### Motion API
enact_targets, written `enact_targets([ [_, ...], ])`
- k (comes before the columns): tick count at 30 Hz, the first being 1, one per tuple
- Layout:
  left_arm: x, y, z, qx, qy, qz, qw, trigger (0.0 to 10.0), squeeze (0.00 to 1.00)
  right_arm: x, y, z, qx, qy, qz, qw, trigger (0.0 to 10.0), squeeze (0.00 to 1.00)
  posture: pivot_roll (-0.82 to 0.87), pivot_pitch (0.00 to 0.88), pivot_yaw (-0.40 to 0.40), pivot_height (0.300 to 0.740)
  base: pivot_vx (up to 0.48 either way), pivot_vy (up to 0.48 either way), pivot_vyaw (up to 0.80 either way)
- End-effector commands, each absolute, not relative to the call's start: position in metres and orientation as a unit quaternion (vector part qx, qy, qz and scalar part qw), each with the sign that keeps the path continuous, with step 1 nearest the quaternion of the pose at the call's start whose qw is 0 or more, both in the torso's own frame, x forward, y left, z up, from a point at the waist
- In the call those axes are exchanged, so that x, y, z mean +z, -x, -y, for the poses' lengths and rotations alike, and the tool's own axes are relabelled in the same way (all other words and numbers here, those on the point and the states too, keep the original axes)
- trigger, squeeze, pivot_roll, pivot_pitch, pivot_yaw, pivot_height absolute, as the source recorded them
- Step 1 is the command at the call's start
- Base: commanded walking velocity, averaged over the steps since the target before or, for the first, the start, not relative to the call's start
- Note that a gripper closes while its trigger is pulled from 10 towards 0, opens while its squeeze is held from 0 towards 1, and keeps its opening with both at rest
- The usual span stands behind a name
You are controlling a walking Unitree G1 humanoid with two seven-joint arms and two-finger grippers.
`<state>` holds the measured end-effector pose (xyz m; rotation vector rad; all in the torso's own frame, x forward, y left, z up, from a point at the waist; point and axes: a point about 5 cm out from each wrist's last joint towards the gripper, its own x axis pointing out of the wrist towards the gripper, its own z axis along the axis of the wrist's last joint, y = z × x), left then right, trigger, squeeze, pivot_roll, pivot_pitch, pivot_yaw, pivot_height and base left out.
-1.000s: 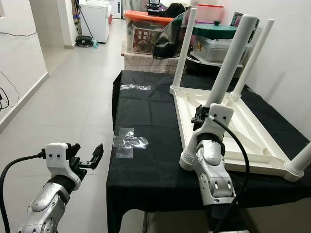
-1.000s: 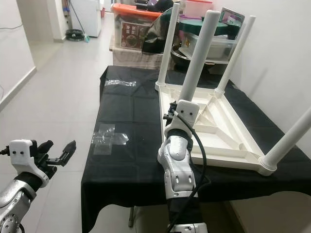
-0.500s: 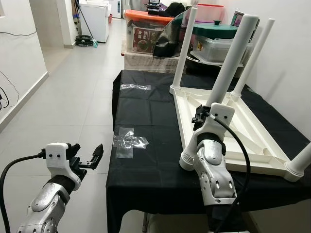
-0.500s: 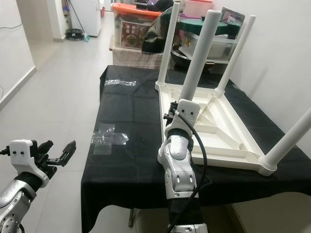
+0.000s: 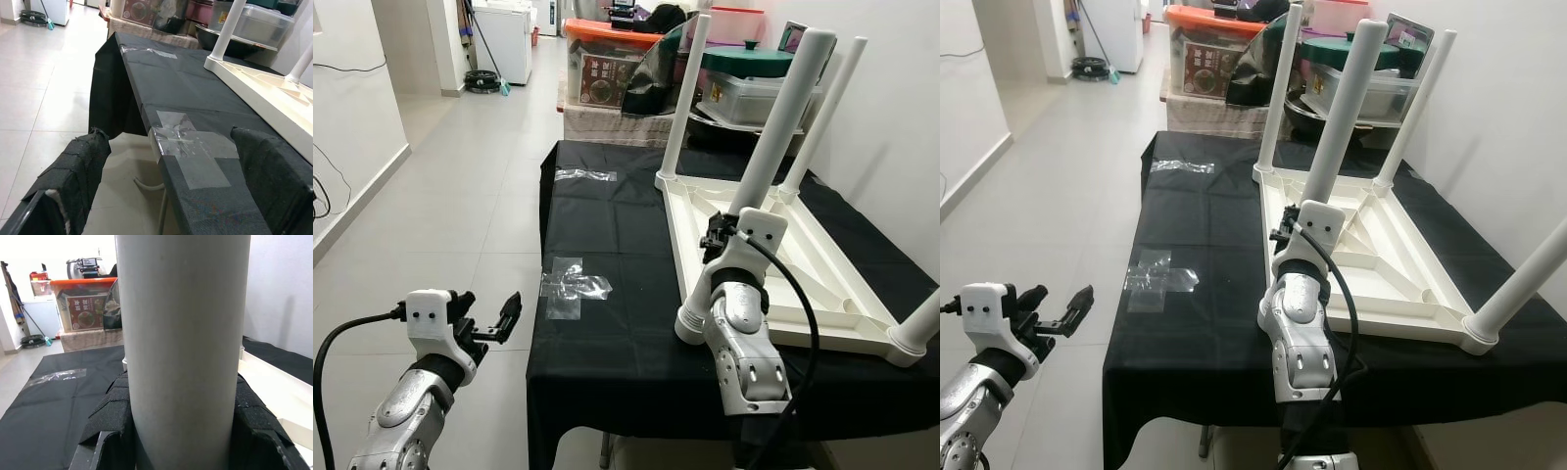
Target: Building children table
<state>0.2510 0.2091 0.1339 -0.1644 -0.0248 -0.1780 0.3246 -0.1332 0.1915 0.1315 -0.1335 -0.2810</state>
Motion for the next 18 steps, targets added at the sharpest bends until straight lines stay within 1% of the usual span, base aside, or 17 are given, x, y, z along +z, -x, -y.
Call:
enact_targets([
  [1, 0.1343, -0.2524, -0.2081, -0.095, 0.074, 0.012, 0.993, 10.0, 0.0, 0.1624, -0.3191, 0.1559, -0.2, -0.087, -0.002, 0.976, 10.0, 0.0, 0.07, 0.0, -0.073, 0.74, 0.0, 0.0, 0.0],
  [18, 0.1337, -0.2528, -0.2062, -0.098, 0.077, 0.012, 0.992, 10.0, 0.0, 0.1655, -0.3184, 0.1567, -0.199, -0.089, 0.002, 0.976, 10.0, 0.0, 0.07, 0.0, -0.074, 0.74, 0.0, 0.0, 0.0],
])
